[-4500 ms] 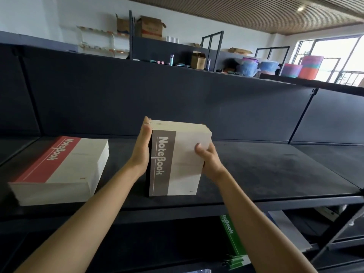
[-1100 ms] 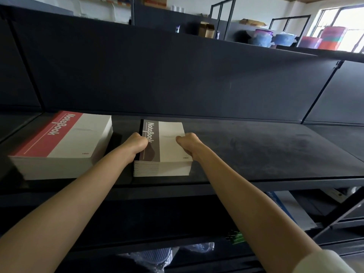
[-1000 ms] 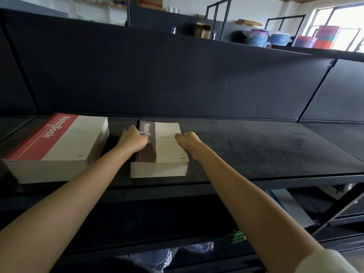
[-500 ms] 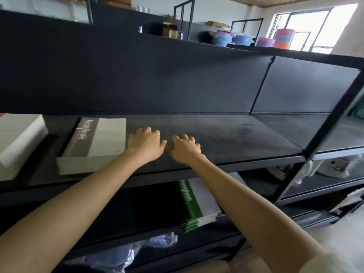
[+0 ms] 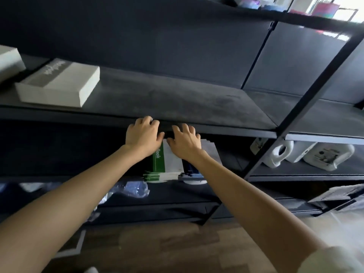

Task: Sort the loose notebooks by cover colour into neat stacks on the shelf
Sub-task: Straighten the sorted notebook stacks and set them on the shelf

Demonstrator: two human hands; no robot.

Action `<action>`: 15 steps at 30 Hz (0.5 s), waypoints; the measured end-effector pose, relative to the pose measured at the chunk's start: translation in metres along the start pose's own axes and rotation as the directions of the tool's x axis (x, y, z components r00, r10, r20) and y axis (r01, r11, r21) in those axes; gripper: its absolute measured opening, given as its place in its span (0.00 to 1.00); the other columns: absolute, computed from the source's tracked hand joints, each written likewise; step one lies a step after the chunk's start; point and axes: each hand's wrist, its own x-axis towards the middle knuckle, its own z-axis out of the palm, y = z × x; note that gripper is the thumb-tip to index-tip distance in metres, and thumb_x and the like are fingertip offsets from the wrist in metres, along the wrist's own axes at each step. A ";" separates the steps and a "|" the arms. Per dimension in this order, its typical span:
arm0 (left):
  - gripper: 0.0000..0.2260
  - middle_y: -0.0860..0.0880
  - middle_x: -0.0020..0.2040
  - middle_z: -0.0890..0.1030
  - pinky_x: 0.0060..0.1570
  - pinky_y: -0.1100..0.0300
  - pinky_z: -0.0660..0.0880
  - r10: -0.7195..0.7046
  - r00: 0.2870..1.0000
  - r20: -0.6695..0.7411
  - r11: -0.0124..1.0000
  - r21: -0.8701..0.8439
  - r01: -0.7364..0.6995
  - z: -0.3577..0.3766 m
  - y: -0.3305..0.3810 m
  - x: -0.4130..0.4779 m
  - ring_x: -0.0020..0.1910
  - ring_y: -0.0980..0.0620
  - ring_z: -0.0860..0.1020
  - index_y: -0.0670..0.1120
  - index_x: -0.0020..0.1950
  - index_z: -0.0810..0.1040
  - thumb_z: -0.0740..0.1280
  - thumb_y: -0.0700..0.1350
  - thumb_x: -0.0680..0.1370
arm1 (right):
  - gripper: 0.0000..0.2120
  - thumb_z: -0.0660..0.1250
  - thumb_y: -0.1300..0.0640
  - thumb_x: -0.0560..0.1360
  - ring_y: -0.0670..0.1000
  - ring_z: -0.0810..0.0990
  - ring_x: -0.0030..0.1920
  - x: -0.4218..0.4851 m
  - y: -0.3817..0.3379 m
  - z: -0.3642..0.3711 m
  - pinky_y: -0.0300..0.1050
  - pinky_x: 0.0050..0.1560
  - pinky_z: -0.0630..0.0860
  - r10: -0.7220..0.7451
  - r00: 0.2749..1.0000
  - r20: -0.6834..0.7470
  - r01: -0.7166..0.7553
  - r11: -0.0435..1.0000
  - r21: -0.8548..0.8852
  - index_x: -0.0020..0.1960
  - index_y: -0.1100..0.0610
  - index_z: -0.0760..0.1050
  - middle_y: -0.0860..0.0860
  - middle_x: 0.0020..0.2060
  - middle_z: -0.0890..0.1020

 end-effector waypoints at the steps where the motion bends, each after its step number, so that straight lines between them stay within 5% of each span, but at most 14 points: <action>1: 0.20 0.45 0.67 0.69 0.58 0.49 0.68 0.002 1.000 -0.003 1.000 -0.010 -0.002 0.005 0.003 -0.007 0.66 0.43 0.67 0.44 0.68 0.69 0.59 0.52 0.80 | 0.24 0.56 0.47 0.80 0.61 0.57 0.71 -0.006 0.002 0.006 0.59 0.66 0.60 -0.020 1.000 -0.003 0.020 1.000 -0.002 0.73 0.55 0.60 0.57 0.71 0.61; 5: 0.19 0.45 0.67 0.69 0.56 0.51 0.68 0.020 1.000 0.017 0.999 -0.028 -0.019 0.029 0.010 -0.033 0.64 0.43 0.68 0.44 0.68 0.70 0.59 0.51 0.80 | 0.23 0.57 0.49 0.80 0.60 0.58 0.71 -0.025 0.011 0.032 0.58 0.67 0.60 -0.061 0.997 0.041 0.060 0.998 0.011 0.72 0.56 0.61 0.58 0.71 0.62; 15: 0.19 0.45 0.66 0.69 0.55 0.51 0.70 -0.082 0.937 0.340 0.996 -0.003 0.088 0.108 -0.026 -0.041 0.63 0.44 0.68 0.44 0.69 0.69 0.59 0.50 0.80 | 0.21 0.57 0.50 0.80 0.60 0.64 0.67 -0.024 0.033 0.116 0.55 0.63 0.65 0.078 0.933 0.352 -0.089 0.996 0.013 0.70 0.58 0.65 0.58 0.66 0.69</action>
